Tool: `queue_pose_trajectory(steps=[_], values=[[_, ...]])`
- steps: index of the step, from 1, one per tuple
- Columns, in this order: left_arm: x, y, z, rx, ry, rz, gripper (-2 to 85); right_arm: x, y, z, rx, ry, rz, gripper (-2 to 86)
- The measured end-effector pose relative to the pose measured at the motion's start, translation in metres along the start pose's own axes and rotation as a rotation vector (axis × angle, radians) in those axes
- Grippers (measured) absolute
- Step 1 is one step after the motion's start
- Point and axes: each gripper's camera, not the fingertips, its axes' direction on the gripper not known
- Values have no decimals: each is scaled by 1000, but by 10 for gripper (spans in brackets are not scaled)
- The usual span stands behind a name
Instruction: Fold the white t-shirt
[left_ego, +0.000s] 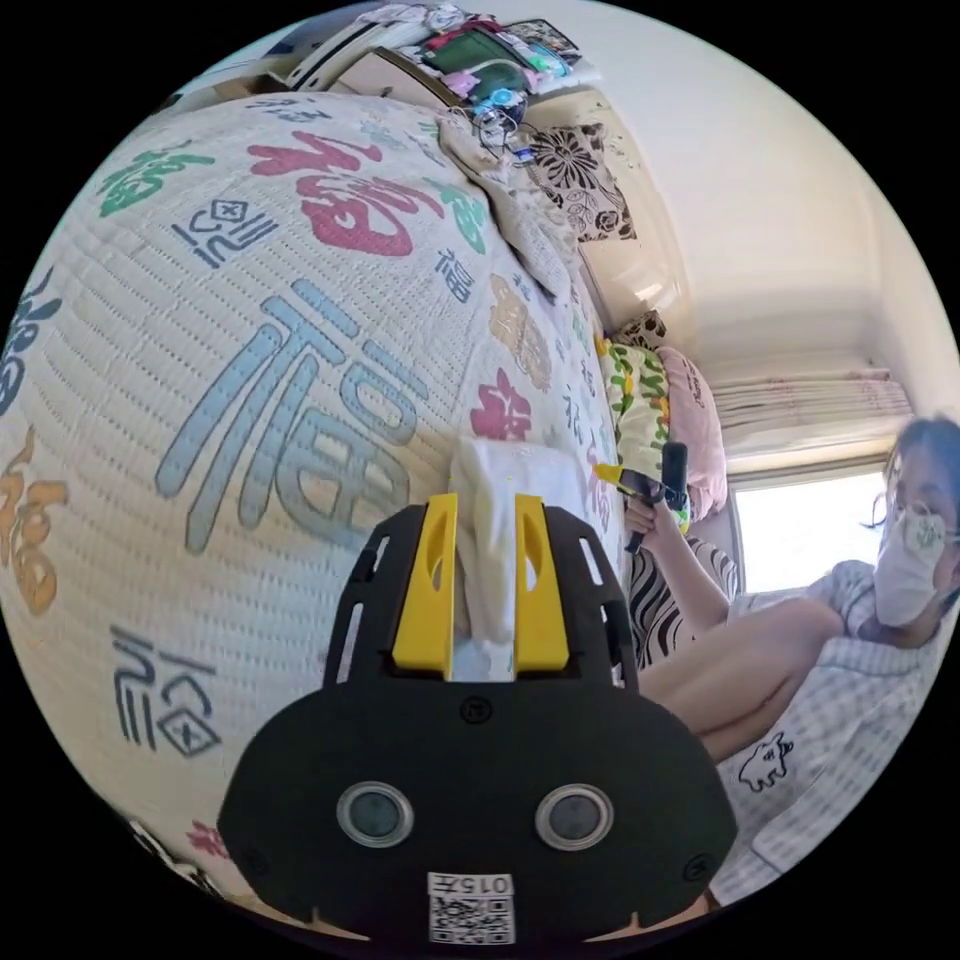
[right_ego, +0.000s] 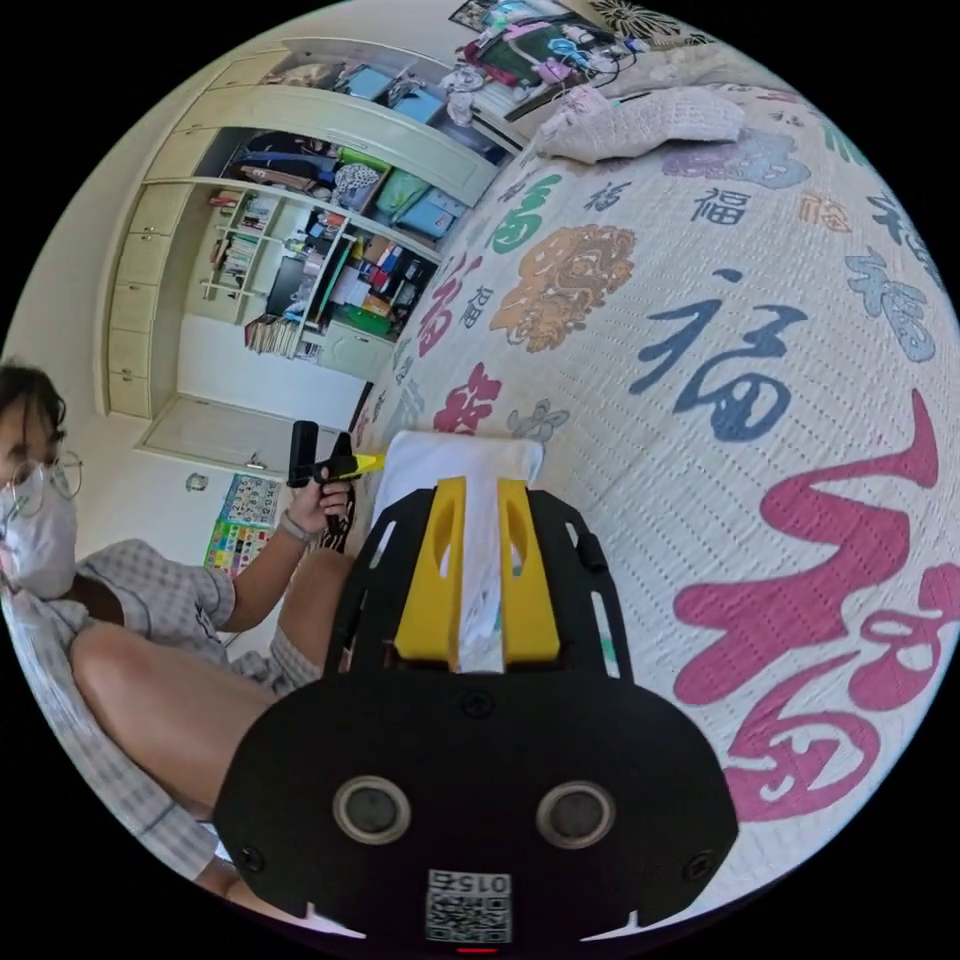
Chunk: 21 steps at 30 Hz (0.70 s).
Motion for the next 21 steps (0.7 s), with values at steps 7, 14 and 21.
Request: queue_pose_trajectory(steps=[7,14,21], values=[[13,63,-10,-186,-12,17,61,-19,23,65,-258,10,3,27],[25,95,-50,-212,-155,67,24,-40,12,93,-286,170,-43,5],[21,119,-110,-182,-86,84,74,-45,0,103,-155,-3,-79,73]])
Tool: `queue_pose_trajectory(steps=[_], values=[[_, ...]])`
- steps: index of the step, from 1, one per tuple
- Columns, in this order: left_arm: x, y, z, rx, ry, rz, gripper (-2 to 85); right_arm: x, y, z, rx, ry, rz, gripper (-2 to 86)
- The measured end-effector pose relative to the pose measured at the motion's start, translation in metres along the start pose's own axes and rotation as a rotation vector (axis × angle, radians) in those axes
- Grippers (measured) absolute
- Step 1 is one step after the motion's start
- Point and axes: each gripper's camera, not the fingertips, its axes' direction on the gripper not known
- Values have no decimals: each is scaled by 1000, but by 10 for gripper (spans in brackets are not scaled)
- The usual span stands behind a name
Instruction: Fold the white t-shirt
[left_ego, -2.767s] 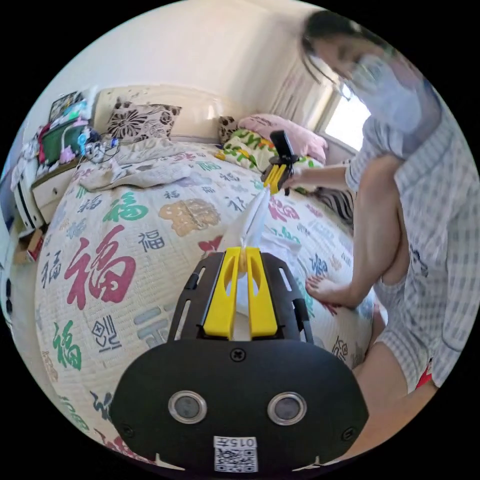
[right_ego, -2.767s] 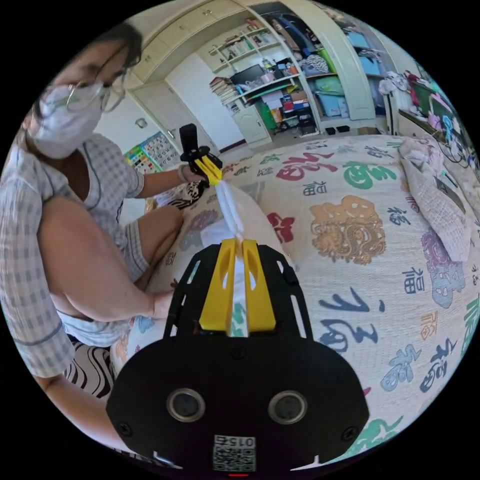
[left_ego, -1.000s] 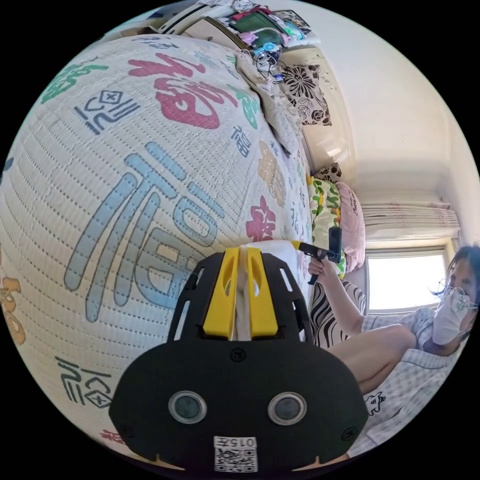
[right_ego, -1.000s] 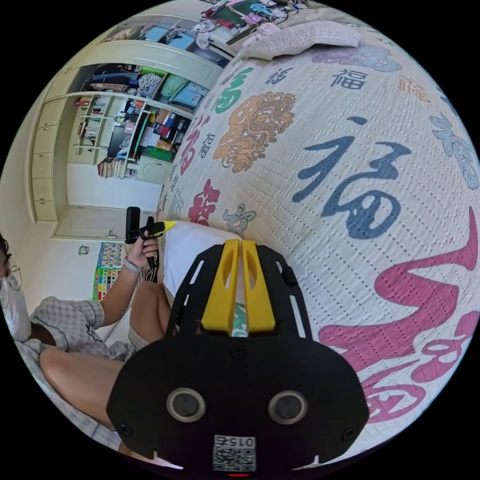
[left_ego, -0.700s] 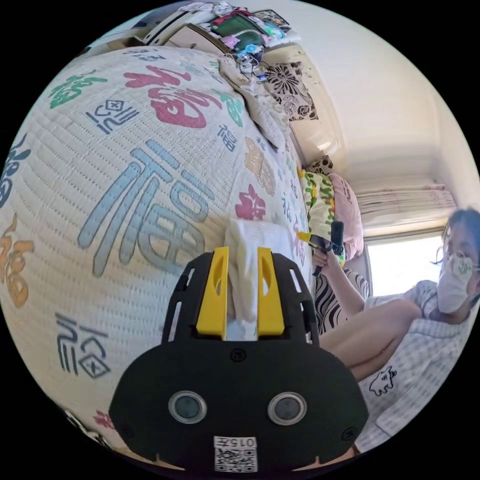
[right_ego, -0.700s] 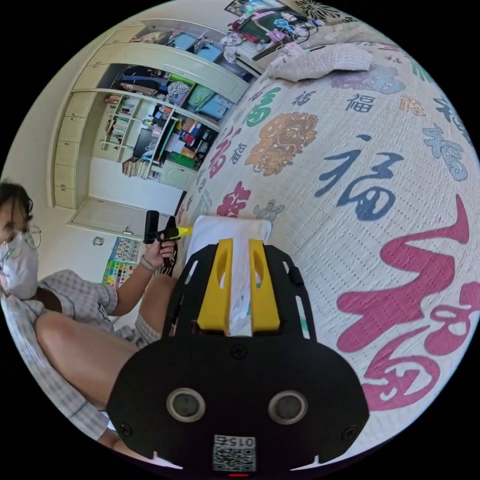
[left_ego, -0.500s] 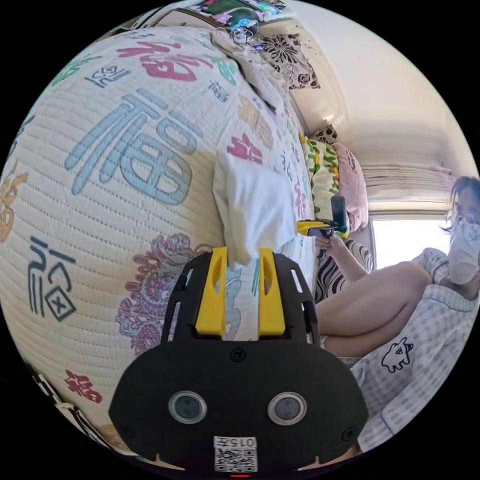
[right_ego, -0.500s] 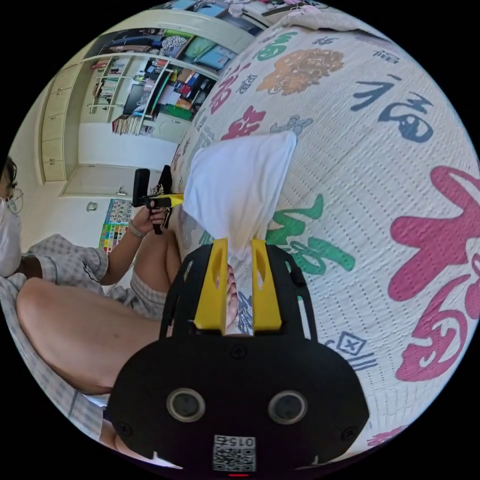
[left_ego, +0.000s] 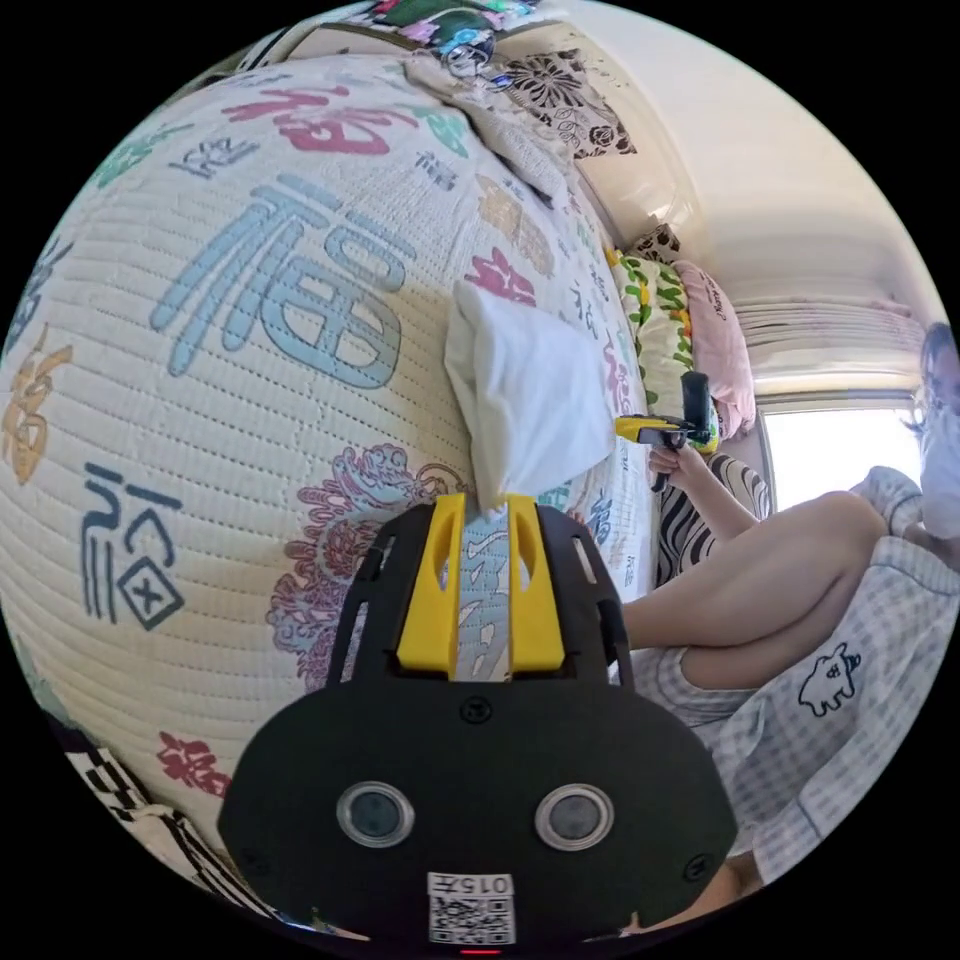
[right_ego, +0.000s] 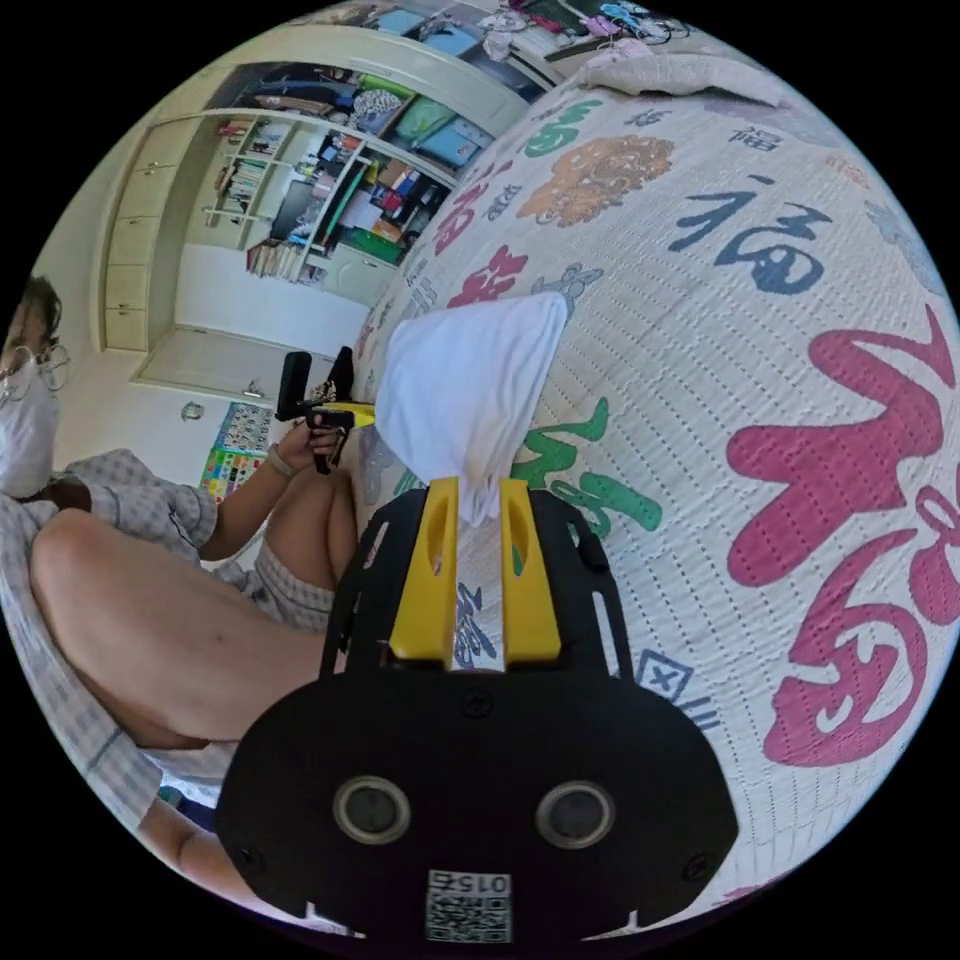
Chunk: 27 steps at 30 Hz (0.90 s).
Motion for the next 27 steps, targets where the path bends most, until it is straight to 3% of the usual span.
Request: queue_pose_trajectory(steps=[4,10,15,18,24,27], values=[[-12,20,-55,145,43,13,134,15,-18,1,121,-153,15,114],[-34,20,-72,99,309,57,141,4,-75,65,27,-301,-6,128],[-23,28,-87,37,368,96,116,-26,-116,113,-87,-342,-48,79],[-18,44,-111,16,373,102,57,-50,-132,130,-110,-298,-58,43],[17,117,-247,177,360,158,44,-154,-198,158,-170,-305,-251,23],[38,193,-358,318,224,138,42,-235,-251,207,-263,-426,-405,21]])
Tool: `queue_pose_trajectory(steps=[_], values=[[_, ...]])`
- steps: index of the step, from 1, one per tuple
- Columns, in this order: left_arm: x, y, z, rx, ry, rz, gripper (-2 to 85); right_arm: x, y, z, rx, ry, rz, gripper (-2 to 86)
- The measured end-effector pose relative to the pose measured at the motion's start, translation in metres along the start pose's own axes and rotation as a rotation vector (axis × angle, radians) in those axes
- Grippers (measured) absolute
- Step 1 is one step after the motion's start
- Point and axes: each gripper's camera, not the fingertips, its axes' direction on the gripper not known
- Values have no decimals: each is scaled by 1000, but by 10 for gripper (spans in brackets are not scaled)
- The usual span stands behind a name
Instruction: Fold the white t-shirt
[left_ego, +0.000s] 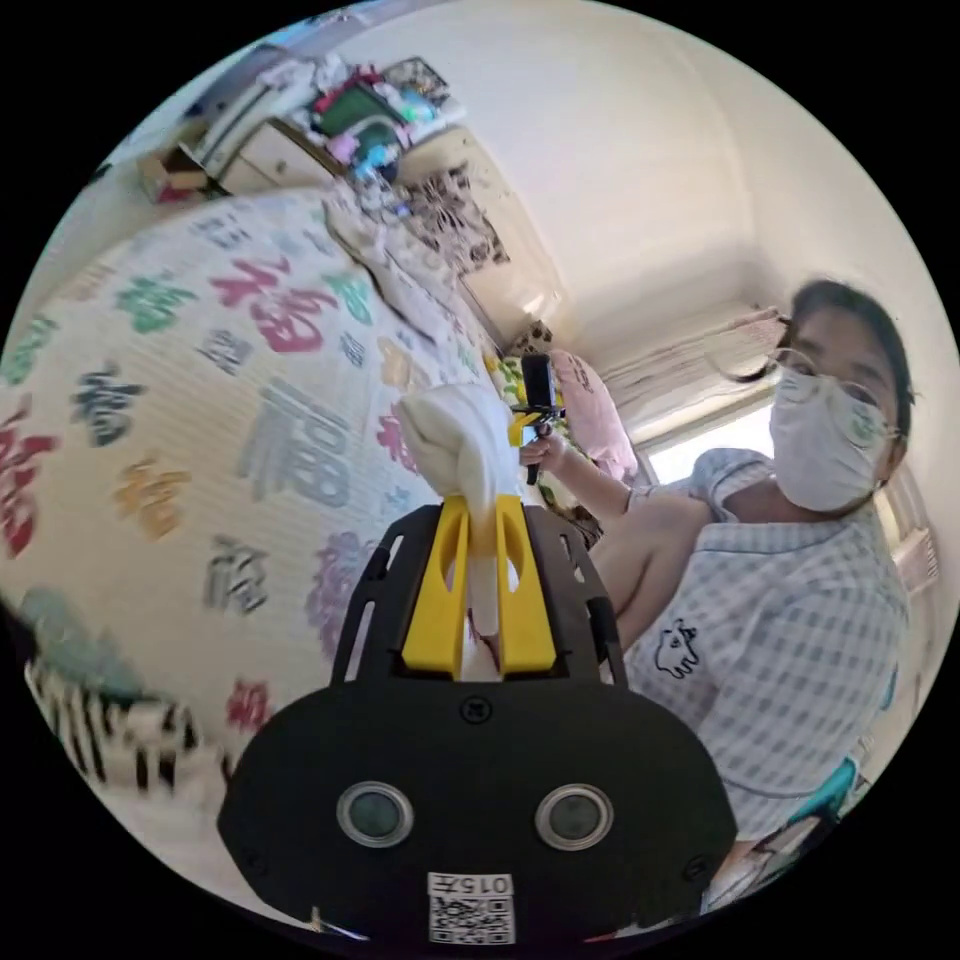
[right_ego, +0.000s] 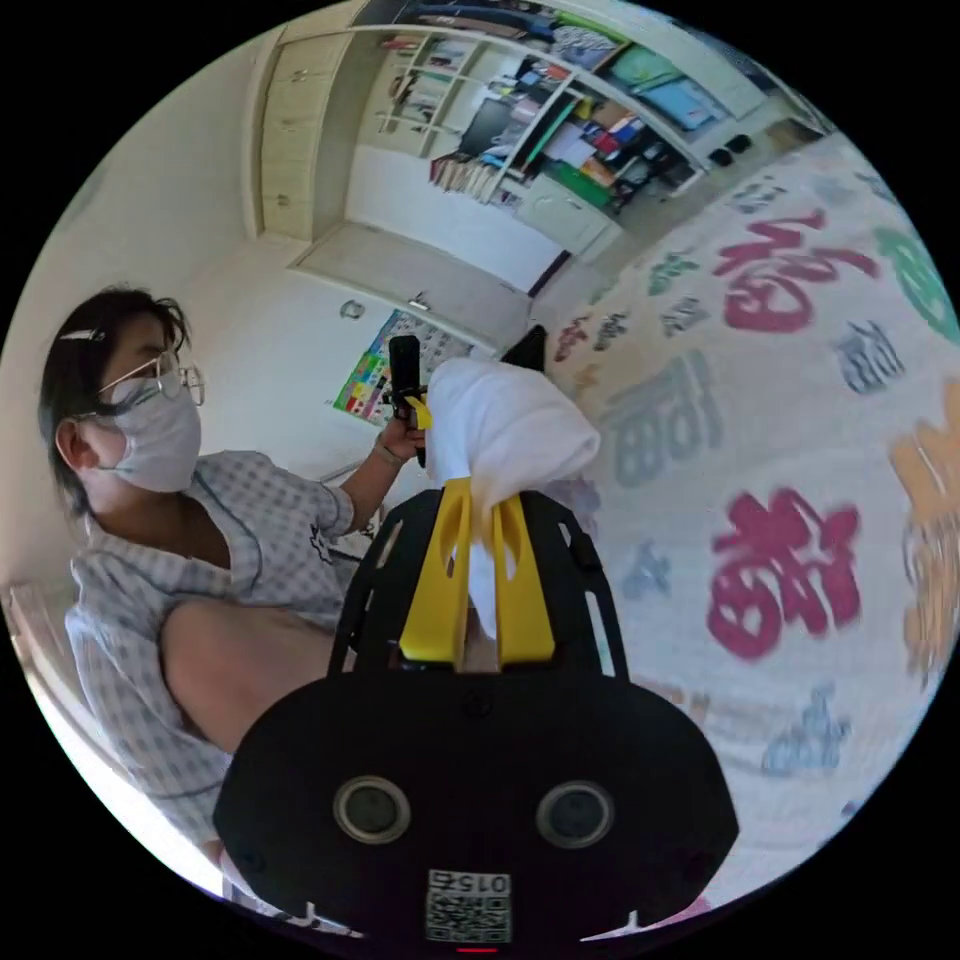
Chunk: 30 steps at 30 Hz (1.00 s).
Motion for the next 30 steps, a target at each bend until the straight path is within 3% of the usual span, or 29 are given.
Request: queue_pose_trajectory(steps=[5,10,13,18,22,26,30], values=[[56,117,-208,315,-240,-226,39,-49,-170,160,-278,-138,-242,22],[72,215,-324,476,-329,-390,38,-67,-258,299,-450,-202,-231,23],[55,259,-359,487,-355,-532,38,-67,-275,359,-524,-130,-187,27],[46,289,-381,553,-261,-565,63,-63,-291,386,-494,-206,-118,49],[99,283,-432,704,-525,-440,91,-54,-308,355,-283,-163,-65,65],[90,230,-473,501,-780,-502,114,-46,-334,353,-175,119,-26,89],[15,199,-485,344,-570,-625,112,-39,-352,394,-273,165,25,104]])
